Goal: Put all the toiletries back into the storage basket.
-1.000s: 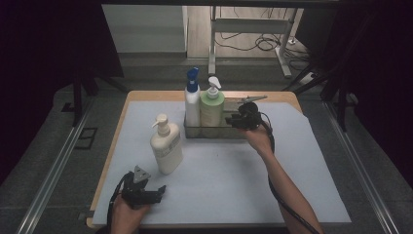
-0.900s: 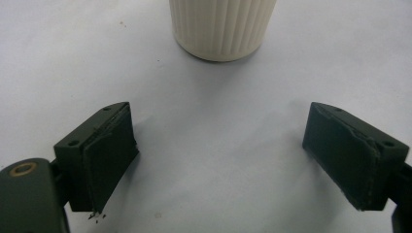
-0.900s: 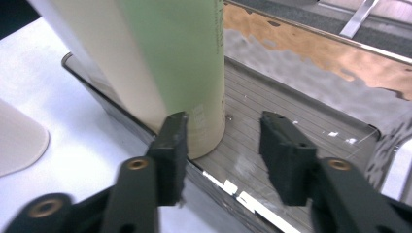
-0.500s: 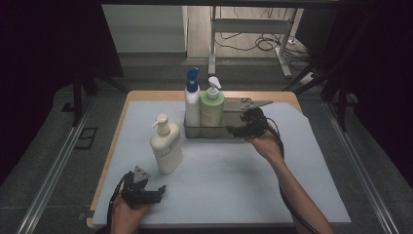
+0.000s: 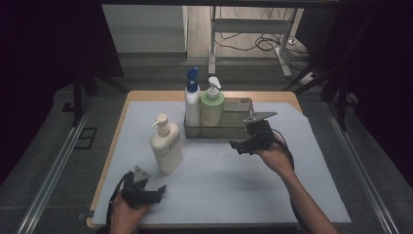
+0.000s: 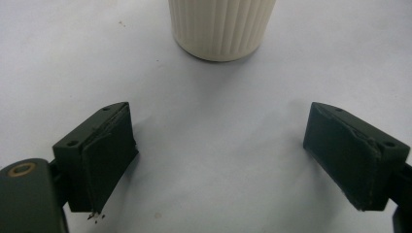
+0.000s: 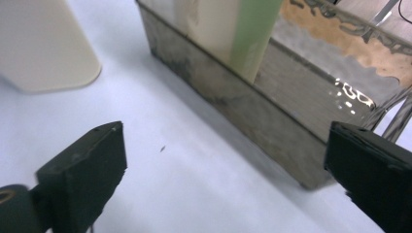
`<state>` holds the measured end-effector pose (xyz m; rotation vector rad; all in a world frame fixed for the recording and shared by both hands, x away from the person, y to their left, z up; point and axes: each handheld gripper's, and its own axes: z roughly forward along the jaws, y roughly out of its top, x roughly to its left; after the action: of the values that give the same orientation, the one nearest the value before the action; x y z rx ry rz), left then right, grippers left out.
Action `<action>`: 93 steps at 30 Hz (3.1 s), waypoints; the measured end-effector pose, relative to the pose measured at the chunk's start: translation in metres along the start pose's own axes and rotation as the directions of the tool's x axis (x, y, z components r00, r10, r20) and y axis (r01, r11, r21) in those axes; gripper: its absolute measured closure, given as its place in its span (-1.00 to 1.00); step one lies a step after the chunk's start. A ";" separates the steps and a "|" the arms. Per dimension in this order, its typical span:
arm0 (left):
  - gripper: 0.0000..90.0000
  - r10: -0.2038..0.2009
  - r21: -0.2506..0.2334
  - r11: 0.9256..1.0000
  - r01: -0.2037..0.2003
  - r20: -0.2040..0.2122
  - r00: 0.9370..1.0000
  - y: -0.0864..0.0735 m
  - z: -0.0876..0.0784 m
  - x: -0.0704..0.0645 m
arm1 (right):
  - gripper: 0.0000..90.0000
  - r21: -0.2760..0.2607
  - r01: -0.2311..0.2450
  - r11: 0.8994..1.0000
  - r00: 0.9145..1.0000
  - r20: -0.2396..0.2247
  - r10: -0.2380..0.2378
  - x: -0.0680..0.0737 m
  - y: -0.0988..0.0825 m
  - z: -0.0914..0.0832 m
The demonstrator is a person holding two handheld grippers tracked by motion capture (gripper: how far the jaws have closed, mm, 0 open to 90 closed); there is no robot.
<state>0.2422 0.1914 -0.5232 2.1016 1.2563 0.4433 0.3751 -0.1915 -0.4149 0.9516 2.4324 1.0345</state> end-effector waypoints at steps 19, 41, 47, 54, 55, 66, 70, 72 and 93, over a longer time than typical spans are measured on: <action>-0.76 0.011 0.004 1.000 -0.011 0.005 1.000 0.000 0.000 0.001 | -1.00 -0.007 -0.018 1.000 1.000 0.011 0.018 0.014 -0.059 -0.034; -0.57 -0.010 0.006 1.000 0.010 0.018 1.000 0.002 -0.005 0.007 | -1.00 0.051 -0.074 0.996 0.997 0.034 0.072 0.023 -0.138 -0.013; -0.37 -0.012 -0.006 1.000 0.012 0.022 1.000 0.003 -0.009 0.012 | -1.00 0.072 -0.078 0.994 0.997 0.030 0.076 0.025 -0.148 -0.005; -0.20 -0.022 0.007 1.000 0.022 0.028 0.999 0.006 -0.011 0.018 | -1.00 0.059 -0.087 0.994 0.996 0.030 0.085 0.026 -0.151 -0.005; -0.20 -0.023 0.005 1.000 0.023 0.021 1.000 0.007 -0.011 0.018 | -1.00 0.058 -0.088 0.994 0.996 0.031 0.086 0.026 -0.151 -0.005; 0.31 0.005 0.010 1.000 -0.005 -0.014 1.000 0.024 -0.013 0.038 | -1.00 0.057 -0.088 0.995 0.996 0.032 0.086 0.026 -0.151 -0.005; 0.56 0.004 -0.001 1.000 -0.004 -0.008 1.000 0.034 -0.013 0.045 | -1.00 0.056 -0.088 0.995 0.996 0.031 0.087 0.026 -0.151 -0.005; 0.68 0.018 0.001 1.000 -0.018 -0.005 1.000 0.039 -0.011 0.047 | -1.00 0.056 -0.088 0.994 0.996 0.031 0.087 0.026 -0.151 -0.005; 0.99 -0.022 -0.006 1.000 0.023 0.090 0.996 0.051 0.028 0.050 | -1.00 0.055 -0.089 0.995 0.996 0.030 0.087 0.026 -0.151 -0.005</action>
<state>0.3165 0.2078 -0.5112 2.0759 1.2234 0.3390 0.2858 -0.2542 -0.5232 1.0933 2.4277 0.9801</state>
